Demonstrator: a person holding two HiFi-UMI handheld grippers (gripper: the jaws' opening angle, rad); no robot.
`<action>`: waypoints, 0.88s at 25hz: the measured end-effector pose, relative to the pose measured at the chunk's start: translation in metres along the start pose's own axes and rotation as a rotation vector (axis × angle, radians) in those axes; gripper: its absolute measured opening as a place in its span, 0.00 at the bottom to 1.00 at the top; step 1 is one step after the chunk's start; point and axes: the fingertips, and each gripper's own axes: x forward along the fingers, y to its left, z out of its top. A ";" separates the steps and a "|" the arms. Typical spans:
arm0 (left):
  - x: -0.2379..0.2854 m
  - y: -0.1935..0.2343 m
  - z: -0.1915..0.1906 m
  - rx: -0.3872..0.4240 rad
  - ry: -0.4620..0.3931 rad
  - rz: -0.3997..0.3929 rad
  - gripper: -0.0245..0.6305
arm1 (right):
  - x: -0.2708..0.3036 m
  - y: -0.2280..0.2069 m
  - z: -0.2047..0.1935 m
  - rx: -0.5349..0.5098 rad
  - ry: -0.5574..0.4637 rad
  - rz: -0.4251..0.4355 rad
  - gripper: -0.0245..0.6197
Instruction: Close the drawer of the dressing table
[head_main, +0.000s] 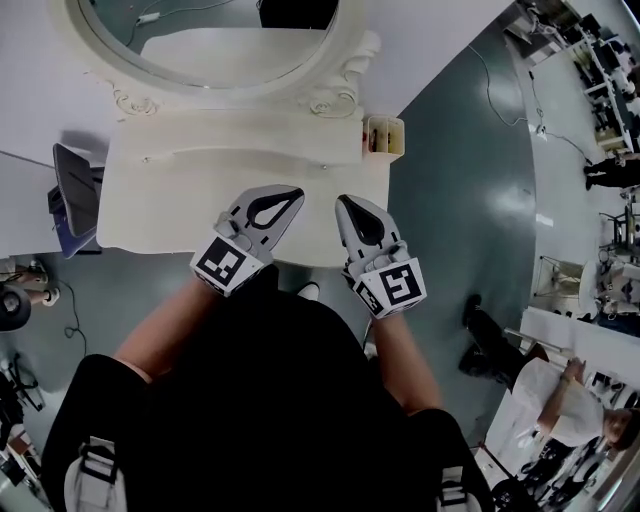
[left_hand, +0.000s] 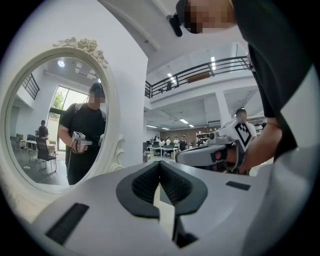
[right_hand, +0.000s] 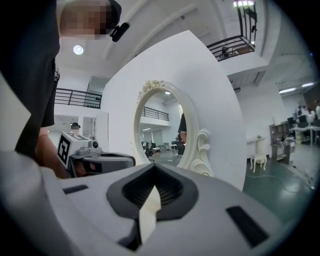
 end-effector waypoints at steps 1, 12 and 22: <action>0.000 -0.002 0.003 0.005 -0.002 -0.001 0.03 | -0.002 0.001 0.002 -0.004 -0.003 0.002 0.04; 0.002 -0.015 0.016 0.021 -0.018 -0.018 0.03 | -0.014 0.006 0.015 -0.025 -0.025 0.011 0.04; 0.005 -0.016 0.020 0.023 -0.026 -0.031 0.03 | -0.016 0.005 0.017 -0.028 -0.020 0.006 0.04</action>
